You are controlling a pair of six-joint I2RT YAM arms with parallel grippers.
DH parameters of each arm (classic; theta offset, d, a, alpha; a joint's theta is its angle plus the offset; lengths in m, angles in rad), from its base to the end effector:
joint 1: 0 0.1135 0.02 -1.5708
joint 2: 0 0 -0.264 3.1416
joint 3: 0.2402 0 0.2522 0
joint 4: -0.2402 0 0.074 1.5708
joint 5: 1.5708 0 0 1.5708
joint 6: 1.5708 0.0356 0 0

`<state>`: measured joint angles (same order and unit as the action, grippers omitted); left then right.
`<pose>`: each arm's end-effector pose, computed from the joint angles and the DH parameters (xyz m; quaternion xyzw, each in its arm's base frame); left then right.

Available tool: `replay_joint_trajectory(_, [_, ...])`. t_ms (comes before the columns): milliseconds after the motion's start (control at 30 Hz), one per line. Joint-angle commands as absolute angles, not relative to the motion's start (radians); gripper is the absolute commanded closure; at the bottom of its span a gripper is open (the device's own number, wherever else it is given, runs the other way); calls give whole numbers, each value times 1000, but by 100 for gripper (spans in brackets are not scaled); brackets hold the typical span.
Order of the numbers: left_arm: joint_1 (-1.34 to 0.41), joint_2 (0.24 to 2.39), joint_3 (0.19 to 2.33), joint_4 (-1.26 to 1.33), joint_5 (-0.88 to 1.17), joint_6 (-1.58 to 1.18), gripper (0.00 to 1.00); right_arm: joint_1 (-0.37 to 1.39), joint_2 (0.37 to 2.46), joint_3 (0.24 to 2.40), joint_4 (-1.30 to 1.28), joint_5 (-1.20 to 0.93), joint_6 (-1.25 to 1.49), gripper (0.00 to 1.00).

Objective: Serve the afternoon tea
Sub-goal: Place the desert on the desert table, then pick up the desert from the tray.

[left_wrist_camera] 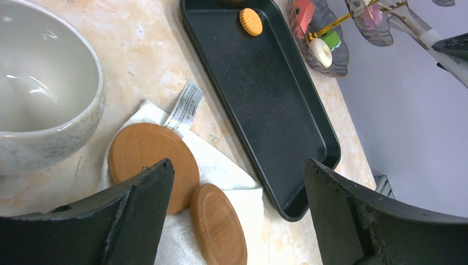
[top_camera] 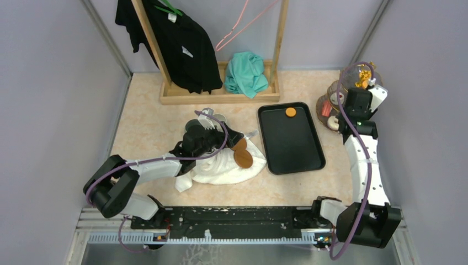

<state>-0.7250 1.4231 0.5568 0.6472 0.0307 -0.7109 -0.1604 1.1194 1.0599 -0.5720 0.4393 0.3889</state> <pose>0.2182 -0.1948 0.2030 0.0151 0.7800 -0.4205 0.4632 0.2332 -0.0531 0.3337 0.3310 0.8109 -0.1427 0.4610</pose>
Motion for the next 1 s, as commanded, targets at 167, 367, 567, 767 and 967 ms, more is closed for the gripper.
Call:
replay_joint_trajectory(167, [-736,1414,558,670,43,-712,9,-169,986,1084,-570,425,406,59])
replay_joint_trajectory(367, [-738,1413,558,671,43,-715,9,-165,942,1047,-587,399,416,60])
replay_joint_trajectory(567, [-739,1412,555,676,46,-718,9,-113,869,1018,-625,425,427,62])
replay_joint_trajectory(767, [-745,1419,552,683,51,-721,9,-52,789,981,-677,441,449,64])
replay_joint_trajectory(967, [-746,1415,554,685,46,-722,9,38,708,954,-746,450,493,67])
